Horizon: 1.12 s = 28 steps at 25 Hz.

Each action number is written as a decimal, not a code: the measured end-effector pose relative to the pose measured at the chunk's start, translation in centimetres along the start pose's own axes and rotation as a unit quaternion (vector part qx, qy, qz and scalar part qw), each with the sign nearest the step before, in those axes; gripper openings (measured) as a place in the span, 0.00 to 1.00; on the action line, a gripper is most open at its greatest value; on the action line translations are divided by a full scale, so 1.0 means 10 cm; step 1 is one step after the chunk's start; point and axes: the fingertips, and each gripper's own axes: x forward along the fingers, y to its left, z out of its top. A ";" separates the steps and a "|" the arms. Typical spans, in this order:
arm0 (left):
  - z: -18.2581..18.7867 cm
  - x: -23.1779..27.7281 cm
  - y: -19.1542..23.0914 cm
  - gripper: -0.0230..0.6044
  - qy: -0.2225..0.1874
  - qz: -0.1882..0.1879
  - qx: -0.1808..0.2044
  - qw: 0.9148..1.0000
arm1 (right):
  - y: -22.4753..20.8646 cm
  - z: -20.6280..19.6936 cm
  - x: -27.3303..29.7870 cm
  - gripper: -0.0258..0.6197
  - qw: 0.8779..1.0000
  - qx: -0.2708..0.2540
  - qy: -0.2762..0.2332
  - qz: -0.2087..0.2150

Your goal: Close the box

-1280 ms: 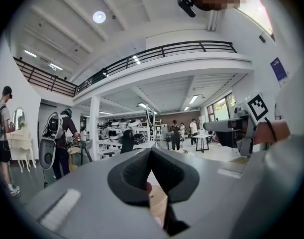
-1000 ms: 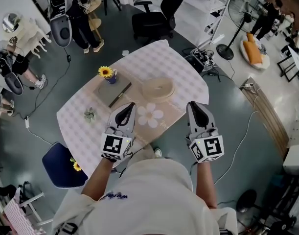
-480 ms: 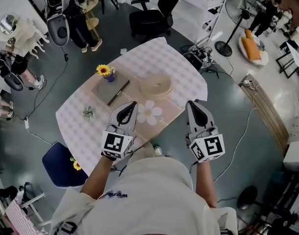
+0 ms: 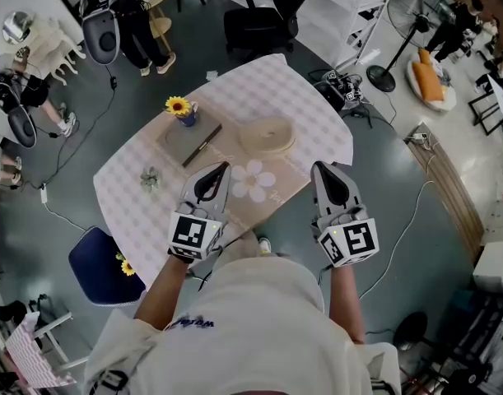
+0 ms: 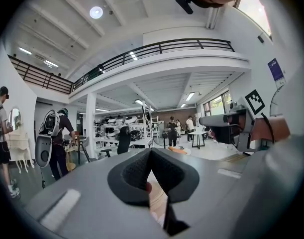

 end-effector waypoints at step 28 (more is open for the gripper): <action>-0.07 0.10 0.03 0.04 0.009 0.006 -0.002 1.000 | -0.36 -0.03 -0.06 0.04 0.999 -0.013 0.004 -0.039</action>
